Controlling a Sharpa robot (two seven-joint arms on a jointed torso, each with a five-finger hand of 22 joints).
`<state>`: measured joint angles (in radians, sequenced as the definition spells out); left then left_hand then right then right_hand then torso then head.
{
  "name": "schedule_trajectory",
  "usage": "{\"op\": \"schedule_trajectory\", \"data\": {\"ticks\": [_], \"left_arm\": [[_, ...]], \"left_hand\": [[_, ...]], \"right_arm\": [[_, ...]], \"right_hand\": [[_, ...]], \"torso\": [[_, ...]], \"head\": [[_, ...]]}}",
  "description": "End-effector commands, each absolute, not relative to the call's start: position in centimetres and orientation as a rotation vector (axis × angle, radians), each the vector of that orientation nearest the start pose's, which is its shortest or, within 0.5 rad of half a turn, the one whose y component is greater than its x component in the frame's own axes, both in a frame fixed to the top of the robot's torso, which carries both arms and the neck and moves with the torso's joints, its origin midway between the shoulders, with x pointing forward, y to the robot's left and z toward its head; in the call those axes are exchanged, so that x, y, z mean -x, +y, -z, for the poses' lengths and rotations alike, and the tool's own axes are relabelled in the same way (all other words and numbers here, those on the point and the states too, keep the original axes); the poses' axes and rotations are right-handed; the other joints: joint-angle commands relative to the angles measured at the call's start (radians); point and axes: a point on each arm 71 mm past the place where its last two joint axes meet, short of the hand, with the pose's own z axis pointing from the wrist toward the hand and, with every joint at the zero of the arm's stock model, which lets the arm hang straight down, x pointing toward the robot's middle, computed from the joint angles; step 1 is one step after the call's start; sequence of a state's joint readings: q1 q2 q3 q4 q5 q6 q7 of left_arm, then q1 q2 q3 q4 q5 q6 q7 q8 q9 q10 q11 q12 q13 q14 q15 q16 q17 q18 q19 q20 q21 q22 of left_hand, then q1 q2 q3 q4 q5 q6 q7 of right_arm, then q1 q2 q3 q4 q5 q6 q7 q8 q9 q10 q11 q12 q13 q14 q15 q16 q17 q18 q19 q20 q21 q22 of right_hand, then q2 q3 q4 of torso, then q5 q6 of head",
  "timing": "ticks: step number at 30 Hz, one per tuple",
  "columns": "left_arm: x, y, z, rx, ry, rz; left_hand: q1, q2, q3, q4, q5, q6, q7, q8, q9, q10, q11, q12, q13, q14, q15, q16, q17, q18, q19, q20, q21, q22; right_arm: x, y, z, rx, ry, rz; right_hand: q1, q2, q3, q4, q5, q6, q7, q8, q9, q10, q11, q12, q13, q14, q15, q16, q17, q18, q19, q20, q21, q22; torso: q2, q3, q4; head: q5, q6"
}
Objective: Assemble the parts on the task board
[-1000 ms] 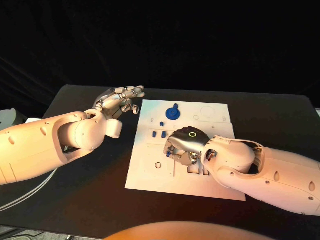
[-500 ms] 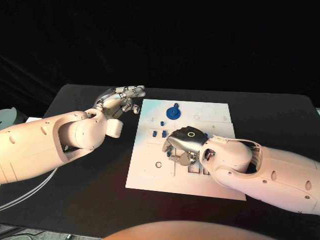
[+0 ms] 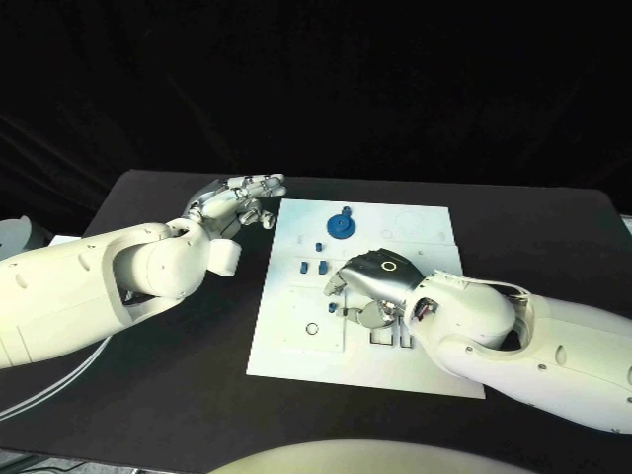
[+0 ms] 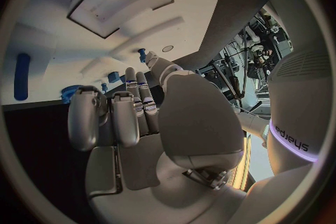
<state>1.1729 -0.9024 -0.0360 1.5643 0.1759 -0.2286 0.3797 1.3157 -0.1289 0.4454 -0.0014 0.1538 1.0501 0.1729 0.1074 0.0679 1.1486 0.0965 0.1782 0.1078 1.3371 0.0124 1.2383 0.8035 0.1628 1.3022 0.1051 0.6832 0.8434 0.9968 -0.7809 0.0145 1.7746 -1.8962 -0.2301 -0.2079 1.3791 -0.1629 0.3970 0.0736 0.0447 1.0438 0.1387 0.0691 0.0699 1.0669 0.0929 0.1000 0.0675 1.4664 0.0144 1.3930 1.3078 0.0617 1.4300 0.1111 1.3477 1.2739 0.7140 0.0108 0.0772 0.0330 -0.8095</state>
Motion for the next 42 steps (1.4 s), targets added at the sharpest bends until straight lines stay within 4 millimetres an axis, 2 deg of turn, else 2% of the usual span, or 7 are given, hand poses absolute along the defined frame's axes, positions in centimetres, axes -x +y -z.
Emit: {"op": "schedule_trajectory", "data": {"ticks": [1,8,10,12,15,21,42], "left_arm": [[-47.6,22.4,19.1,1.341,1.434,1.649],[-47.5,22.4,19.0,1.336,1.441,1.661],[-47.5,22.3,19.0,1.331,1.447,1.665],[-47.5,22.3,19.0,1.326,1.451,1.669],[-47.4,22.1,19.0,1.319,1.457,1.679],[-47.4,22.2,19.0,1.315,1.458,1.682],[-47.4,22.5,19.1,1.316,1.458,1.675]], "left_hand": [[0.001,0.013,-0.009,-0.001,0.005,-0.007,0.001,-0.003,-0.001,-0.009,0.001,0.005,0.001,-0.006,-0.002,-0.003,-0.002,0.009,-0.007,0.002,-0.005,-0.003],[0.002,0.013,-0.009,-0.001,0.005,-0.007,0.001,-0.003,-0.001,-0.011,0.002,0.006,0.001,-0.006,-0.001,-0.003,-0.003,0.009,-0.007,0.002,-0.005,-0.002],[0.002,0.013,-0.009,-0.001,0.005,-0.007,0.001,-0.003,-0.001,-0.011,0.002,0.006,0.001,-0.006,-0.001,-0.003,-0.003,0.009,-0.007,0.002,-0.005,-0.002],[0.002,0.013,-0.009,-0.001,0.005,-0.007,0.001,-0.003,-0.001,-0.011,0.002,0.006,0.001,-0.006,-0.001,-0.004,-0.004,0.009,-0.007,0.002,-0.005,-0.003],[0.002,0.013,-0.009,-0.002,0.005,-0.007,0.001,-0.003,-0.001,-0.011,0.002,0.007,0.001,-0.007,-0.001,-0.004,-0.005,0.009,-0.007,0.002,-0.006,-0.003],[0.002,0.013,-0.009,-0.002,0.005,-0.007,0.001,-0.003,-0.001,-0.011,0.002,0.007,0.001,-0.007,-0.001,-0.004,-0.005,0.009,-0.007,0.002,-0.006,-0.003],[0.004,0.014,-0.009,-0.002,0.005,-0.006,0.001,-0.002,-0.001,-0.011,0.001,0.009,0.002,-0.007,-0.001,-0.004,-0.006,0.01,-0.007,0.002,-0.007,-0.004]], "right_arm": [[-38.9,-10.8,21.0,0.521,1.581,-0.735],[-40.5,-14.8,18.7,0.457,1.59,-0.634],[-41.3,-16.5,18.2,0.443,1.614,-0.576],[-41.9,-17.7,18.0,0.438,1.639,-0.532],[-42.6,-19.4,17.9,0.433,1.674,-0.47],[-43.1,-20.8,18.0,0.436,1.692,-0.419],[-42.9,-19.6,19.7,0.493,1.75,-0.448]], "right_hand": [[0.013,0.004,-0.001,-0.001,0.004,0.014,-0.003,0.004,0.002,0.016,-0.001,0.01,0.0,0.053,-0.007,-0.003,0.002,0.01,0.003,0.0,-0.002,0.001],[0.011,-0.006,-0.008,0.001,0.004,0.013,-0.01,-0.001,0.0,0.022,-0.002,0.012,-0.003,0.053,-0.008,-0.005,0.0,0.01,0.005,-0.002,-0.003,-0.001],[-0.005,-0.027,-0.03,0.008,0.003,-0.001,-0.025,-0.007,-0.003,0.01,0.0,0.005,-0.005,0.052,-0.006,-0.007,-0.004,0.01,0.005,-0.001,-0.005,-0.003],[-0.025,-0.047,-0.077,0.022,0.001,-0.032,-0.067,-0.007,-0.007,-0.01,-0.01,-0.005,-0.005,0.054,-0.017,-0.004,0.0,0.011,0.003,-0.007,-0.008,-0.006],[-0.006,-0.037,-0.173,0.034,0.003,-0.05,-0.08,-0.006,-0.004,-0.03,-0.024,-0.009,-0.003,0.057,-0.038,-0.004,0.0,0.013,0.004,-0.034,-0.014,-0.01],[0.031,-0.014,-0.225,0.044,0.005,-0.036,-0.069,-0.003,-0.001,-0.026,-0.028,-0.002,-0.003,0.056,-0.044,-0.011,-0.01,0.01,0.008,-0.037,-0.014,-0.008],[0.081,0.055,-0.216,0.062,0.005,0.025,-0.052,0.005,0.002,0.069,-0.046,0.03,-0.003,0.058,-0.042,-0.016,-0.018,0.009,0.015,-0.034,-0.014,-0.005]], "torso": [[0.0,-0.0006,-0.0018],[0.0,-0.002,-0.0021],[0.0,-0.0012,-0.0019],[0.0,-0.0014,-0.0022],[0.0,-0.0025,0.0009],[0.001,0.0013,-0.0022],[0.001,0.0,0.0015]], "head": [[-0.004,0.006],[-0.02,0.018],[-0.025,0.021],[-0.027,0.022],[-0.033,0.025],[-0.031,0.028],[-0.029,0.024]]}}
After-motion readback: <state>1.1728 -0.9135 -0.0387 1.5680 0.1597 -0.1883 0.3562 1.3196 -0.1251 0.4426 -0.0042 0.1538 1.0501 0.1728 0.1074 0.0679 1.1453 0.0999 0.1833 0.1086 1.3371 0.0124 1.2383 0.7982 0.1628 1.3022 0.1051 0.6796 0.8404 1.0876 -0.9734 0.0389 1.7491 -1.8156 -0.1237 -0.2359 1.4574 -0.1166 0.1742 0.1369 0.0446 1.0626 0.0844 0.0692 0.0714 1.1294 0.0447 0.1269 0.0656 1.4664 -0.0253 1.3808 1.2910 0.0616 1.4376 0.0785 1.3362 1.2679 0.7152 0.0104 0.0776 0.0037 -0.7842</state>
